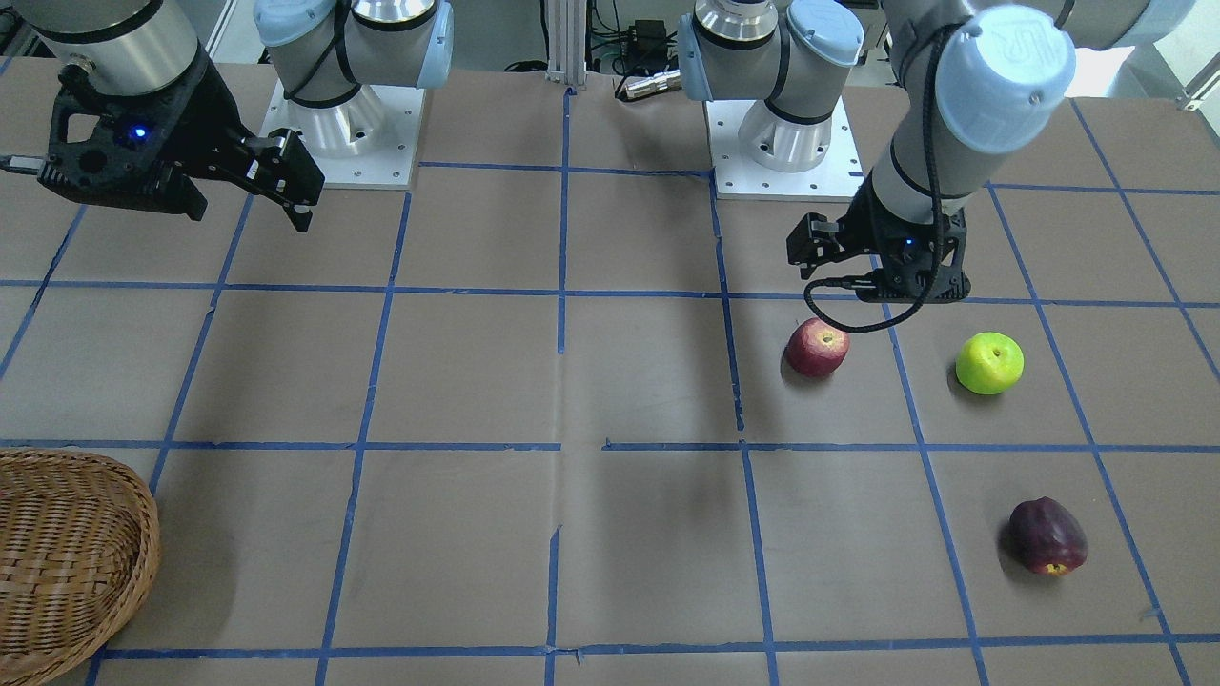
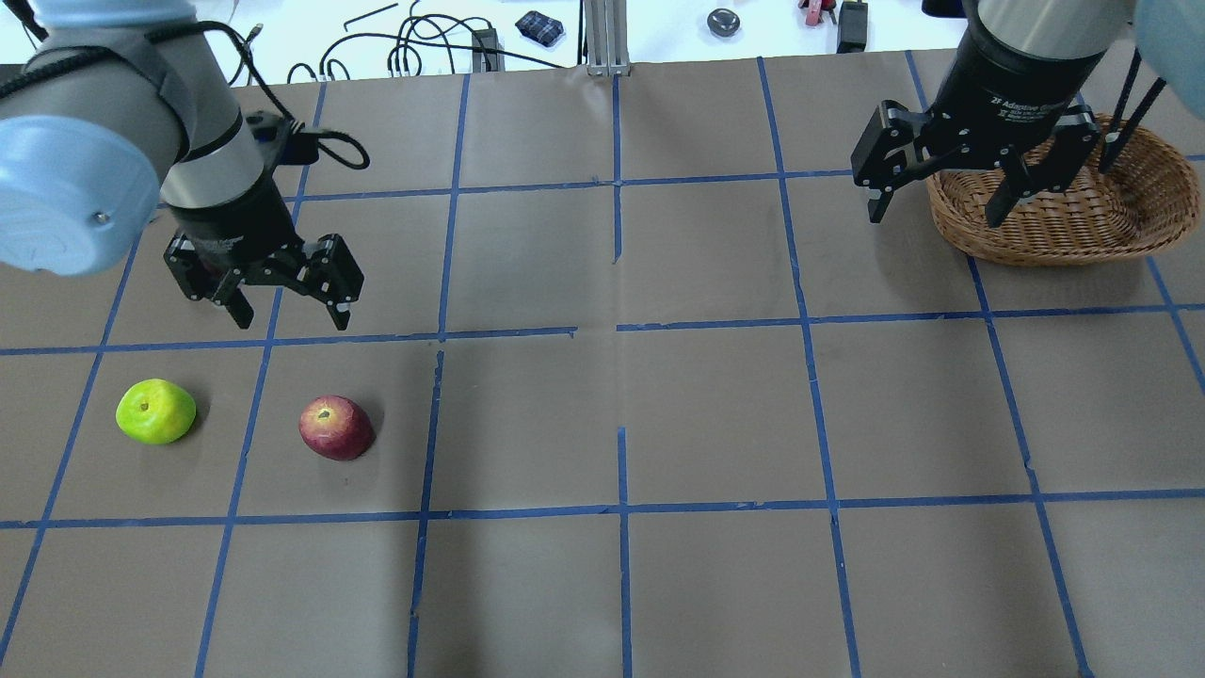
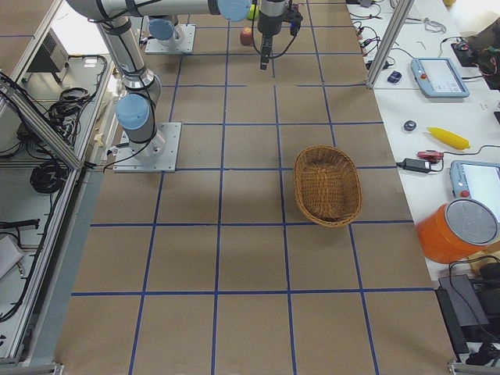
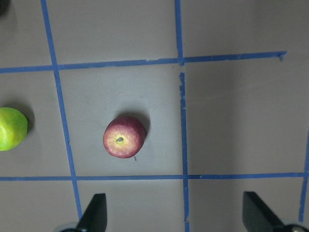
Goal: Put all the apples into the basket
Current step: 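Lower the left gripper onto the red apple and grasp it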
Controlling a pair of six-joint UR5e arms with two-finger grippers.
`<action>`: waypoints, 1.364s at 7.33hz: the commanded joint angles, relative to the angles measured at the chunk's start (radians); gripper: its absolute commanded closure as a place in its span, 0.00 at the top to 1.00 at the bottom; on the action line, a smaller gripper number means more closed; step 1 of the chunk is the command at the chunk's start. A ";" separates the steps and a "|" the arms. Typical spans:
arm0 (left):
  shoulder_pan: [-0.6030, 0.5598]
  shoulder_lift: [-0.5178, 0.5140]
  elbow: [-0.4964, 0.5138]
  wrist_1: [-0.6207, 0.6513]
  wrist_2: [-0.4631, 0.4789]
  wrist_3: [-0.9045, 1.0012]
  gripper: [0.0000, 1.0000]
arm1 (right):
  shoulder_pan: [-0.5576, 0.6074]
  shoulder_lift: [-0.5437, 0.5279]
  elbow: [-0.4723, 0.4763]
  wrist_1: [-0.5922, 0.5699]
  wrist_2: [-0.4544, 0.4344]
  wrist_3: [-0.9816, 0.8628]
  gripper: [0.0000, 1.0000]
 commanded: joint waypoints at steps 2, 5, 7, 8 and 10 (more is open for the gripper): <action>0.126 -0.022 -0.293 0.359 -0.013 0.143 0.97 | 0.000 0.001 0.000 0.000 0.000 0.003 1.00; 0.127 -0.096 -0.373 0.460 -0.079 0.128 0.97 | 0.000 0.001 0.000 0.000 0.002 0.003 1.00; 0.126 -0.139 -0.415 0.584 -0.060 0.135 0.97 | 0.000 0.001 0.000 -0.001 0.002 0.003 1.00; 0.125 -0.148 -0.423 0.592 -0.062 0.132 0.79 | 0.000 0.003 0.000 -0.001 0.002 0.003 1.00; 0.110 -0.121 -0.421 0.597 -0.068 0.125 0.02 | 0.000 0.001 0.000 -0.001 0.002 0.003 1.00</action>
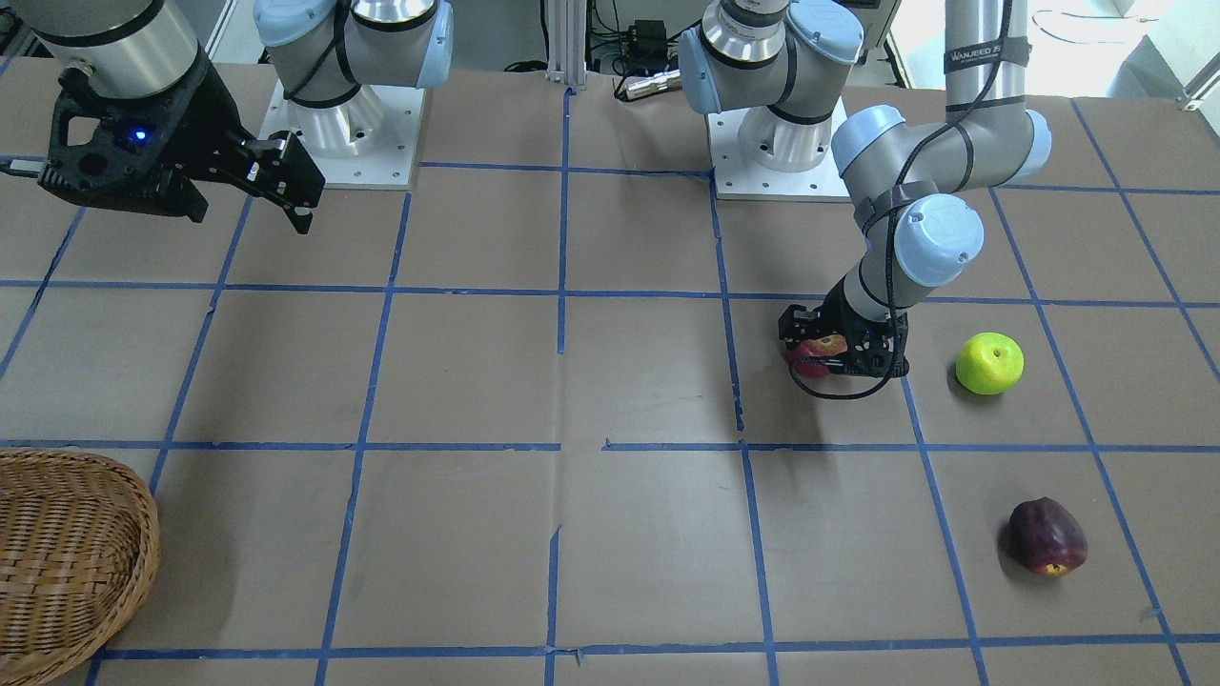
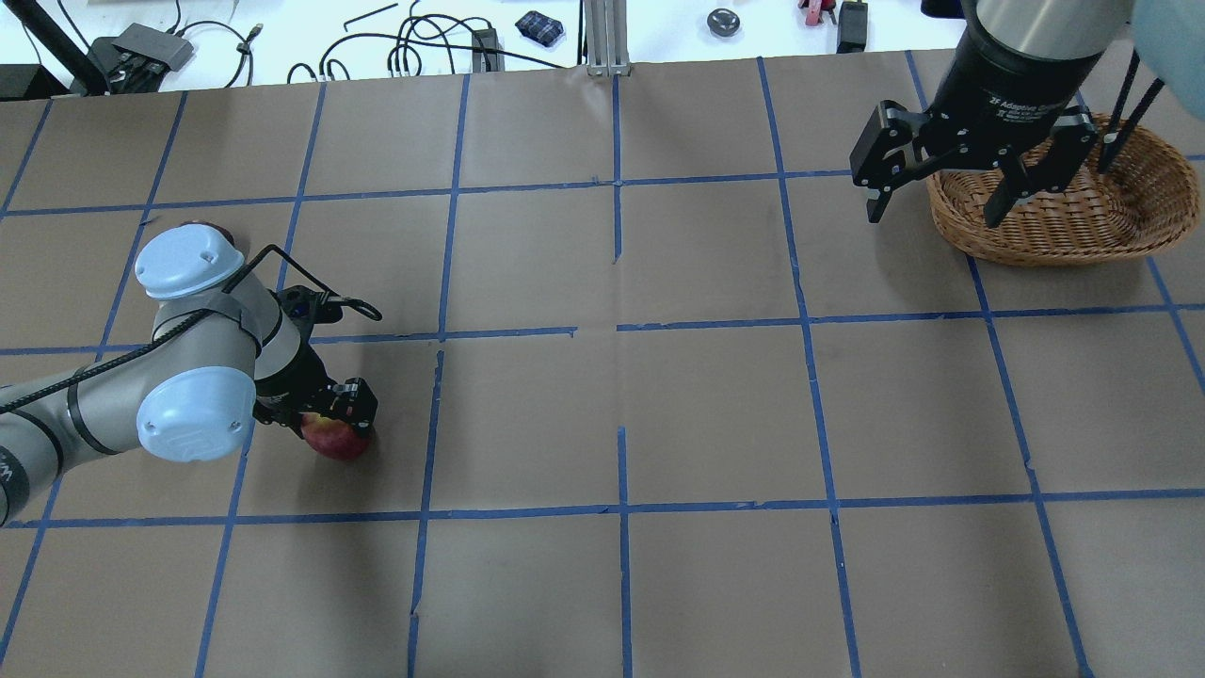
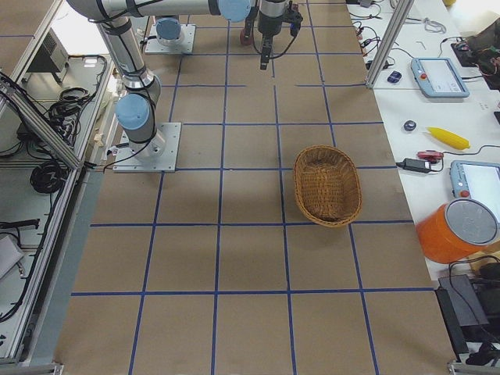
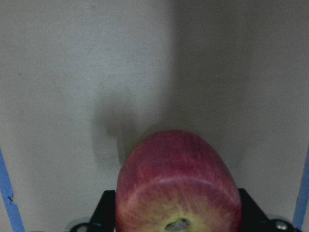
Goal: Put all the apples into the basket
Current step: 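Carry the red apple to the table center and open the left gripper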
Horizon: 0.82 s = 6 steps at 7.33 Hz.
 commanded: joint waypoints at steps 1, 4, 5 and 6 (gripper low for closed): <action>-0.029 0.030 0.016 -0.008 -0.034 -0.046 0.00 | 0.000 0.001 0.000 0.000 0.000 0.000 1.00; -0.320 -0.028 0.226 -0.089 -0.069 -0.474 0.00 | 0.000 0.000 0.000 0.000 0.000 0.000 1.00; -0.383 -0.051 0.260 -0.090 -0.095 -0.564 0.00 | 0.000 0.001 0.000 0.000 0.000 0.000 1.00; -0.411 -0.082 0.271 -0.070 -0.218 -0.675 0.00 | 0.000 0.000 0.000 0.000 0.000 0.000 1.00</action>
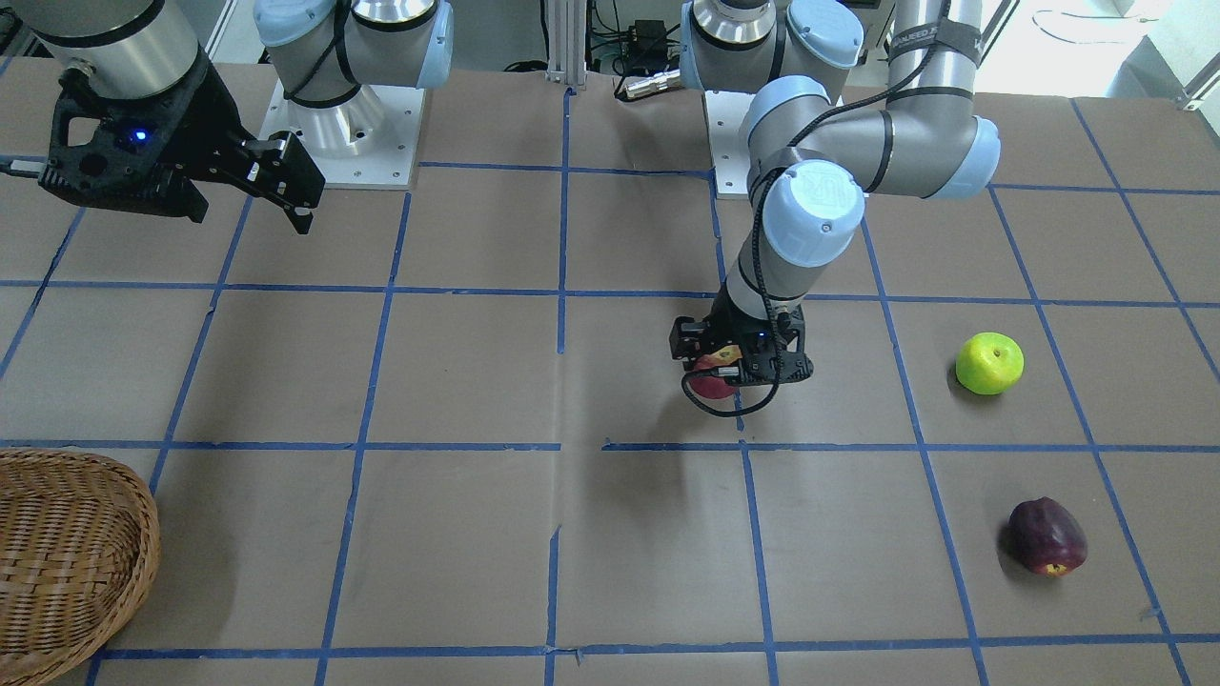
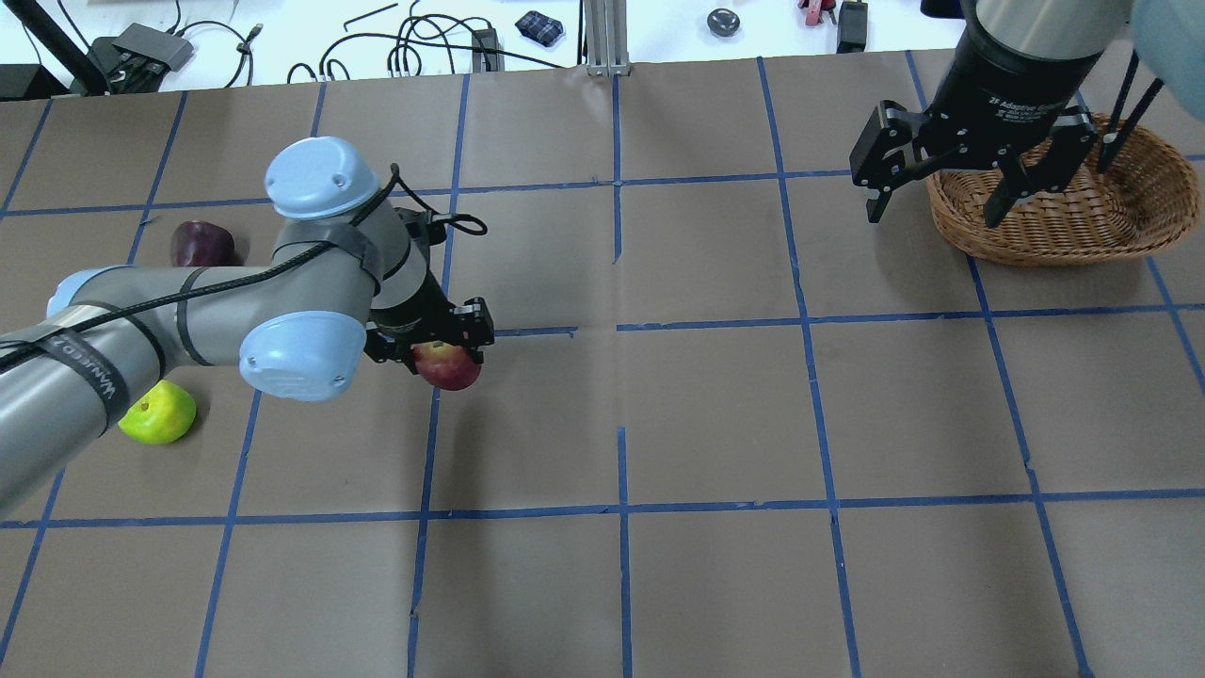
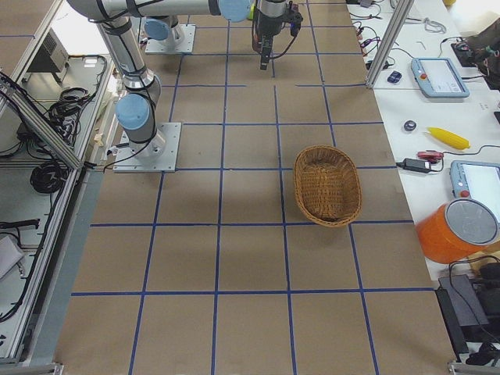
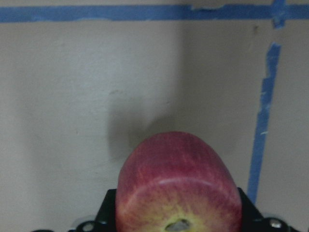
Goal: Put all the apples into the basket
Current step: 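Carry the red apple to the table center and open the left gripper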
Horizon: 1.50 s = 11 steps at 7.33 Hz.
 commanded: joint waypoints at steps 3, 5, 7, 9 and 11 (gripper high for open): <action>-0.185 -0.145 0.081 0.132 -0.110 -0.298 0.00 | 0.000 0.001 0.000 0.000 0.000 0.000 1.00; -0.223 -0.193 0.098 0.198 -0.110 -0.351 0.00 | 0.000 0.001 0.000 0.000 -0.002 0.000 1.00; -0.232 -0.230 0.106 0.281 -0.109 -0.398 0.03 | 0.000 -0.001 -0.002 -0.011 -0.003 0.002 1.00; -0.234 -0.212 0.105 0.281 -0.100 -0.386 1.00 | -0.002 0.004 0.000 -0.006 -0.003 0.002 1.00; -0.176 -0.152 0.124 0.251 -0.098 -0.330 1.00 | -0.003 0.008 0.009 -0.015 0.002 -0.002 1.00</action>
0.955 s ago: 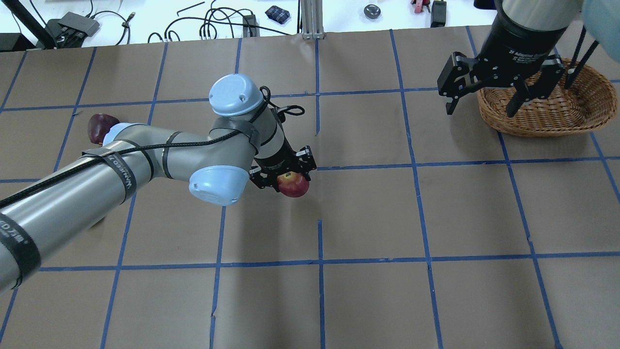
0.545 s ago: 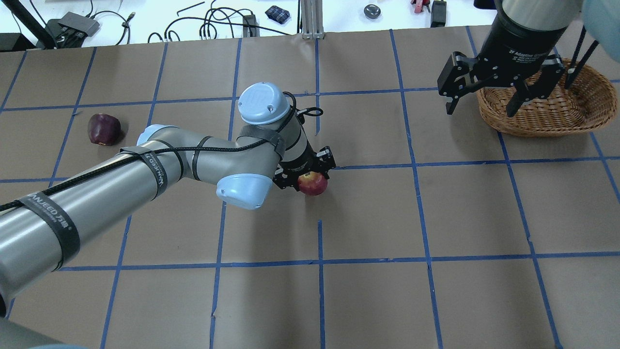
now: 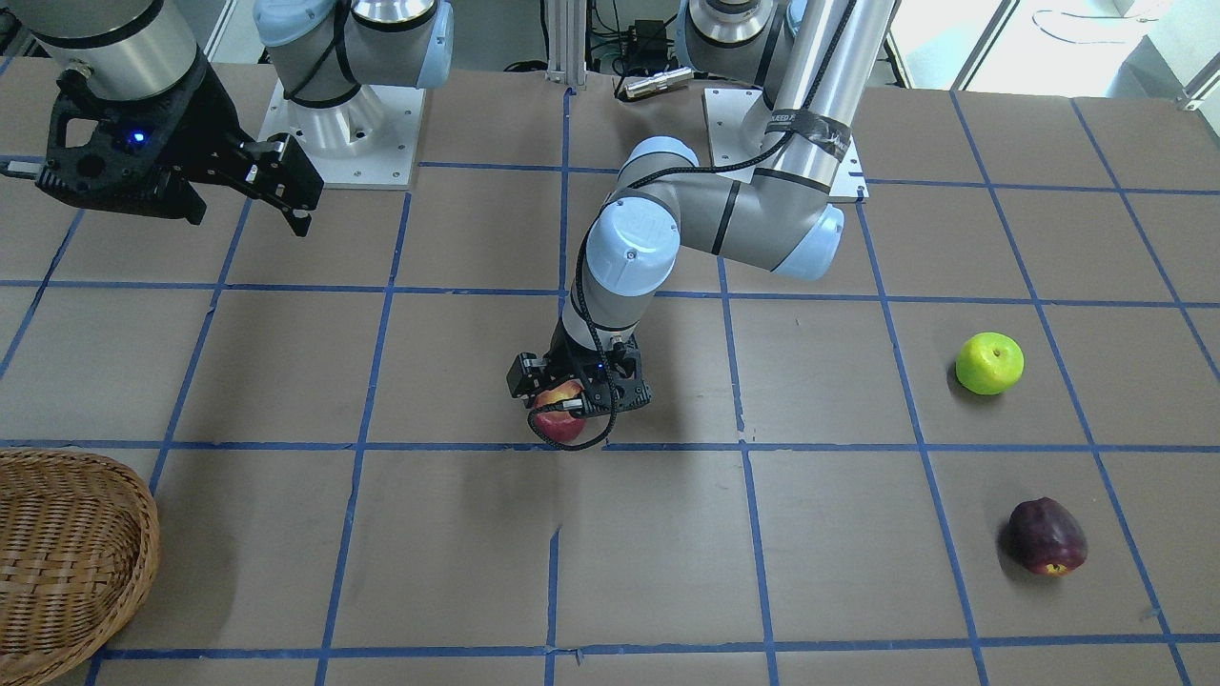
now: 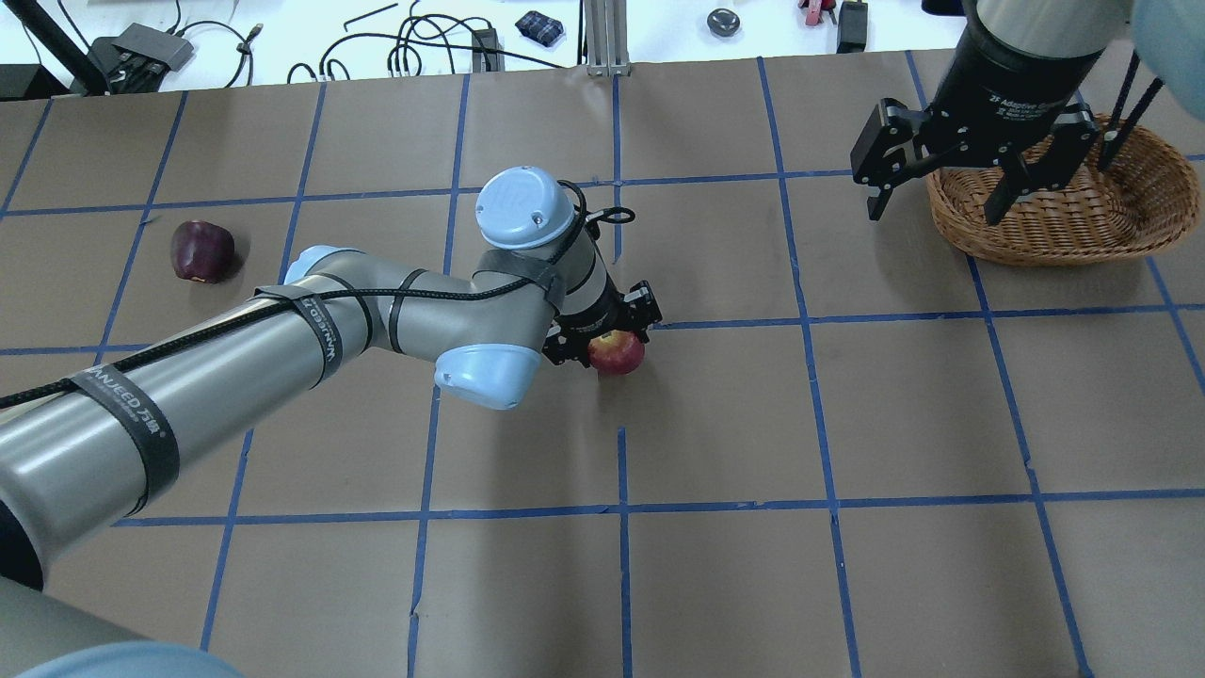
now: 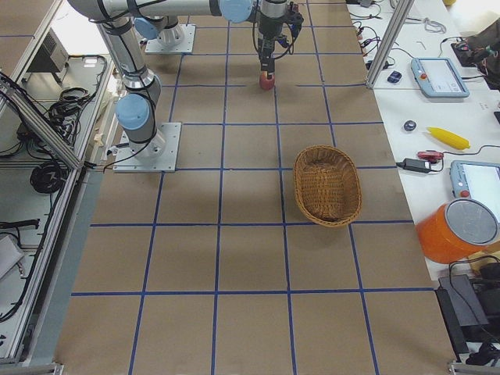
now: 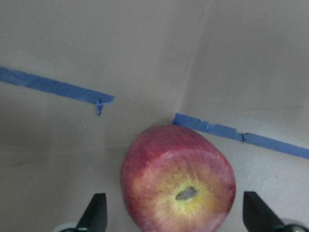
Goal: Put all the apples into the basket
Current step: 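Carry the red apple to the table center and open the left gripper, then reach right gripper to red apple while left reaches green apple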
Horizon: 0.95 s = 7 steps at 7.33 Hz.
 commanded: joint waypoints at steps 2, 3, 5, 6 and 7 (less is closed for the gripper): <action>0.188 0.156 0.075 -0.317 0.008 0.210 1.00 | -0.001 0.003 0.064 -0.037 0.020 -0.002 1.00; 0.254 0.192 0.102 -0.483 0.090 0.304 1.00 | 0.005 0.032 0.109 -0.151 0.023 0.001 1.00; 0.390 0.230 0.099 -0.569 0.273 0.552 1.00 | 0.089 0.081 0.135 -0.235 0.022 0.085 1.00; 0.447 0.238 0.091 -0.569 0.369 0.663 1.00 | 0.143 0.136 0.135 -0.314 0.022 0.161 1.00; 0.514 0.233 0.082 -0.569 0.400 0.794 1.00 | 0.212 0.182 0.137 -0.388 0.022 0.230 1.00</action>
